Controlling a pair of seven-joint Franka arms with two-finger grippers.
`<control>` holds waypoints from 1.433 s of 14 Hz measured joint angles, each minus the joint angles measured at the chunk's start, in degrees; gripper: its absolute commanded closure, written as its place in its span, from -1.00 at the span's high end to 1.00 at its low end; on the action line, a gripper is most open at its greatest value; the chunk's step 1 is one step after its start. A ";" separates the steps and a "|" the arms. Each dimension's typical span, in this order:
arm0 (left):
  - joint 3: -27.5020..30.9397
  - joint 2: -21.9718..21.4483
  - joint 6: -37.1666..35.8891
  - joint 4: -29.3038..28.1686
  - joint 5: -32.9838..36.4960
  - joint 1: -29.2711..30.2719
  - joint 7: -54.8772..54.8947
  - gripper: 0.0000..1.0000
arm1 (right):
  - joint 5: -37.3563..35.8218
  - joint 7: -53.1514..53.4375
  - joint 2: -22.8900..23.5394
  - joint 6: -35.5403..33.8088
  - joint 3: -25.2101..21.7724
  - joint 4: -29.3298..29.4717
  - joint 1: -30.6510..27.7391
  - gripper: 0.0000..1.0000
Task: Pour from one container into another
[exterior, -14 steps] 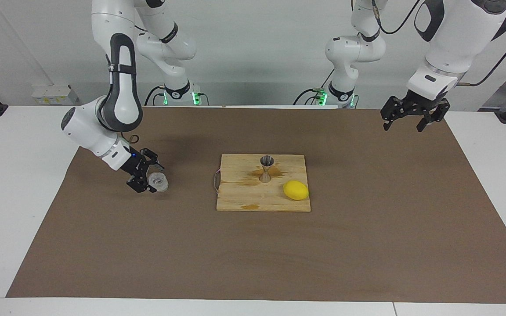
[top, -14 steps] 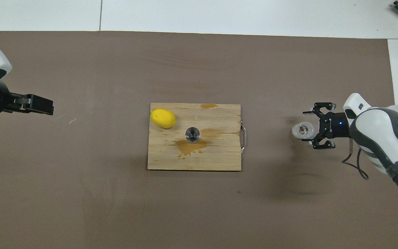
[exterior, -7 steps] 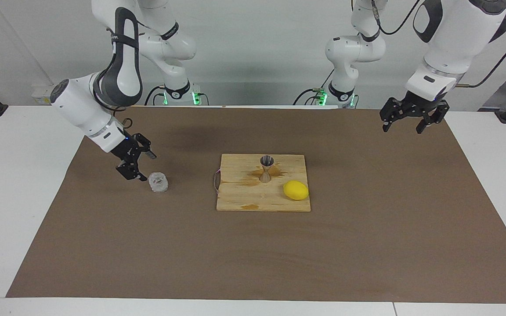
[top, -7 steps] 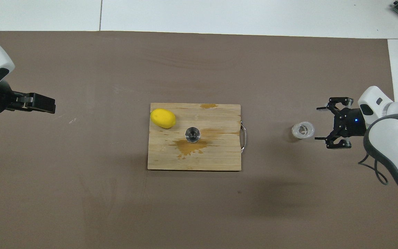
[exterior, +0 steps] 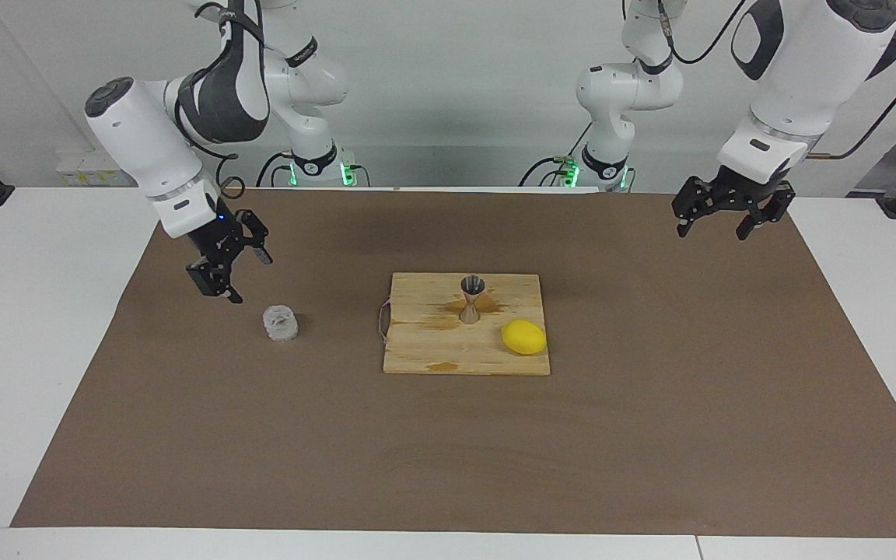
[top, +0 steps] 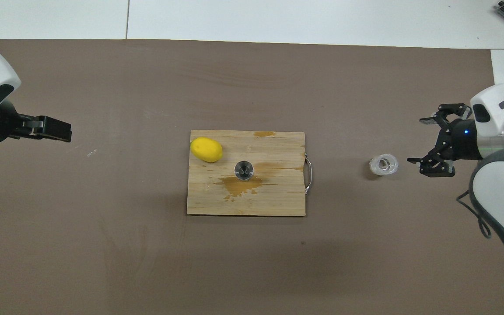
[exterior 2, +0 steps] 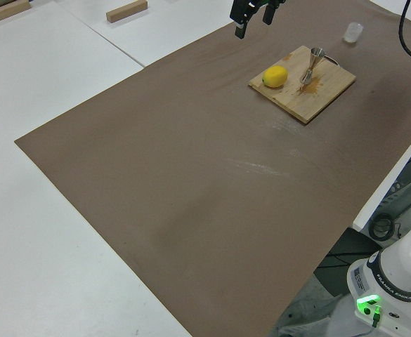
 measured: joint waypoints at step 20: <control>0.23 0.08 0.93 0.44 0.00 0.03 0.00 1.00 | -15.25 79.58 -0.92 -13.23 2.69 11.66 -0.04 1.00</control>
